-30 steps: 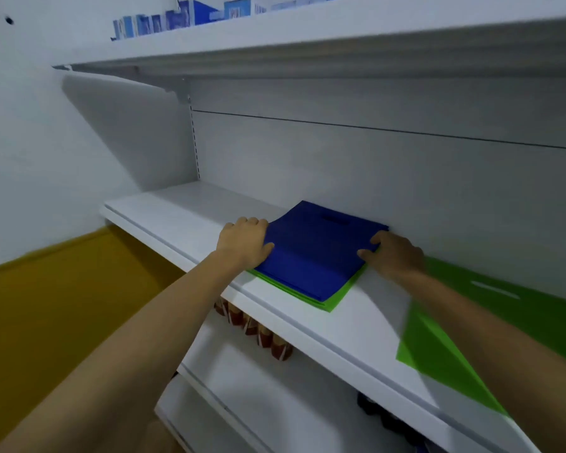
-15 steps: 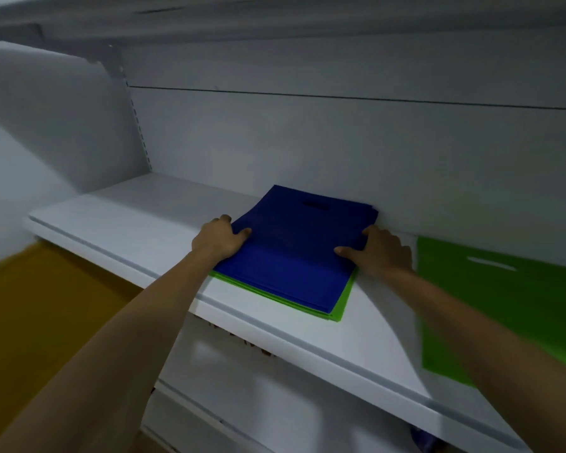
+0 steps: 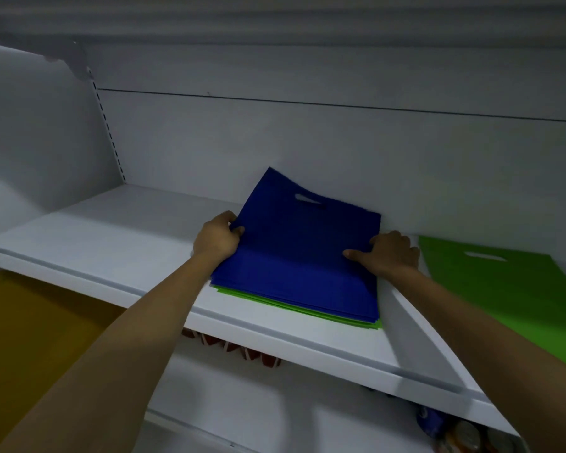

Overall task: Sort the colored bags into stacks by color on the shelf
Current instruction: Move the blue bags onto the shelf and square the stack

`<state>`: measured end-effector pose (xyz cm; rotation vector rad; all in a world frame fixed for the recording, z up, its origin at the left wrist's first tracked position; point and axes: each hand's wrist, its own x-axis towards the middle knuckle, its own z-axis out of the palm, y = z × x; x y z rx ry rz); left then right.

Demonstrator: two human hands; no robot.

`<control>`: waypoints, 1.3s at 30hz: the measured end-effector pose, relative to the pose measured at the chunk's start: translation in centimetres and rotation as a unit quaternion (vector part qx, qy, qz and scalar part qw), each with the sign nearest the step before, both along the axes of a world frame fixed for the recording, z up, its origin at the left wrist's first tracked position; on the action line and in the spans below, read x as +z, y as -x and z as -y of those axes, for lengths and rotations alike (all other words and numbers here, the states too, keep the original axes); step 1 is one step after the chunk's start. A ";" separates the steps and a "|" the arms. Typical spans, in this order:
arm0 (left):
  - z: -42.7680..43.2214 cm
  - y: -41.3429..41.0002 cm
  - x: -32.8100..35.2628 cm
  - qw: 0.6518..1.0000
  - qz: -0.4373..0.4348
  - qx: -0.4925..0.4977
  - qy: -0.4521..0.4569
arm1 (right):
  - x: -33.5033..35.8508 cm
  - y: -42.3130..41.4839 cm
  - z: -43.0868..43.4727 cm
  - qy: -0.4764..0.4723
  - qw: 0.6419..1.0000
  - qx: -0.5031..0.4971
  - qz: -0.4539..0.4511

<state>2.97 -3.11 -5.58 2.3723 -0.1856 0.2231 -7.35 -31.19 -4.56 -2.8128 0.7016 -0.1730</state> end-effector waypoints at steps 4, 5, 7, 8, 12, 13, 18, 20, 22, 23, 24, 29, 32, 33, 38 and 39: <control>0.0 -0.2 0.2 0.992 0.019 -0.031 0.119 | 0.2 -0.2 -0.7 0.004 1.000 -0.004 0.013; 0.1 -0.3 0.3 0.988 0.017 -0.039 0.150 | 0.2 -0.4 -0.8 -0.014 1.000 -0.004 0.026; 0.3 -0.5 0.7 0.977 0.004 -0.053 0.206 | 0.2 -0.9 -1.0 -0.089 0.994 -0.001 0.066; 0.3 -0.6 0.9 0.971 -0.003 -0.059 0.231 | 0.3 -1.2 -1.1 -0.149 0.984 0.003 0.095; 0.5 -1.0 1.8 0.940 -0.033 -0.070 0.333 | 1.3 -1.9 -2.3 -0.321 0.926 -0.016 0.196; 0.6 -1.1 2.1 0.931 -0.041 -0.072 0.356 | 1.4 -2.2 -2.5 -0.351 0.910 -0.028 0.218; 0.8 -2.0 3.4 0.912 -0.059 -0.065 0.400 | 2.3 -2.7 -2.7 -0.486 0.833 -0.056 0.259; 1.0 -2.4 3.6 0.916 -0.062 -0.068 0.391 | 2.7 -2.5 -2.8 -0.511 0.811 -0.061 0.280; 1.4 -2.8 3.5 0.922 -0.065 -0.075 0.375 | 2.9 -2.3 -2.5 -0.507 0.802 -0.077 0.308; 1.6 -2.9 3.5 0.925 -0.066 -0.081 0.366 | 3.1 -2.1 -2.4 -0.501 0.800 -0.084 0.320; 2.0 -2.9 3.4 0.927 -0.067 -0.087 0.358 | 3.3 -1.8 -2.2 -0.495 0.799 -0.088 0.330; 5.2 -1.7 3.7 0.932 -0.060 -0.125 0.335 | 4.0 0.8 0.2 -0.488 0.781 -0.107 0.375; 8.0 -0.2 4.2 0.933 -0.061 -0.152 0.322 | 4.5 3.1 2.7 -0.460 0.784 -0.125 0.397; 9.0 0.5 4.5 0.931 -0.064 -0.162 0.322 | 4.7 4.1 3.5 -0.455 0.783 -0.132 0.403; 15.4 4.7 5.8 0.916 -0.069 -0.190 0.346 | 5.8 9.7 7.7 -0.523 0.734 -0.164 0.402; 16.9 5.8 6.0 0.915 -0.070 -0.195 0.346 | 5.9 11.0 8.6 -0.526 0.732 -0.167 0.399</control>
